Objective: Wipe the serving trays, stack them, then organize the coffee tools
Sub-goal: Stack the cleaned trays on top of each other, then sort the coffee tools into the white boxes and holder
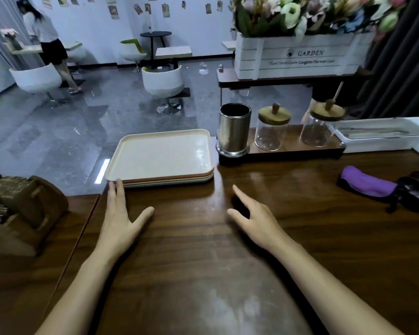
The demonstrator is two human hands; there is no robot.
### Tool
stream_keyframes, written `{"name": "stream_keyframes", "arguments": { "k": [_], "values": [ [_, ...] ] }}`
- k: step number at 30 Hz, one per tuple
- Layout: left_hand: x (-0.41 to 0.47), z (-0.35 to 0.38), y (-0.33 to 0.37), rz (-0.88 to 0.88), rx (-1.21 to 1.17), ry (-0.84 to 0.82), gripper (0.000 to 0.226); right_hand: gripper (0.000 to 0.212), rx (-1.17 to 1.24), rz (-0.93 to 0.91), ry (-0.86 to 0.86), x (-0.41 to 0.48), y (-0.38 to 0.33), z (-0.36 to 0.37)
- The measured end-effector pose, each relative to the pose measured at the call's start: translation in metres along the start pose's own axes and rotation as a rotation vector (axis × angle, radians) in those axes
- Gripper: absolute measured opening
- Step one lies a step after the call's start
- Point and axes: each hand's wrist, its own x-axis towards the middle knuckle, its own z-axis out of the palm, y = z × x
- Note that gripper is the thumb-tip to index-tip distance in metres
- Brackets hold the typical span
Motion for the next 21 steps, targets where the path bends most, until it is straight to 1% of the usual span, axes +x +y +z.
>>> {"name": "stream_keyframes", "arguments": {
  "k": [5,11,16,21],
  "values": [
    [-0.050,0.050,0.066,0.092,-0.056,-0.137,0.110,0.058,0.029,0.016,0.024,-0.057,0.033,-0.052],
    [-0.131,0.123,0.165,0.203,-0.172,-0.265,0.104,0.051,-0.020,0.047,0.061,-0.140,0.093,-0.135],
    [-0.185,0.183,0.241,0.254,-0.206,-0.311,0.096,0.048,-0.038,0.086,0.076,-0.199,0.141,-0.201],
    [-0.203,0.229,0.292,0.325,-0.196,-0.373,0.091,0.047,-0.025,0.138,0.106,-0.233,0.176,-0.250]
  ]
}}
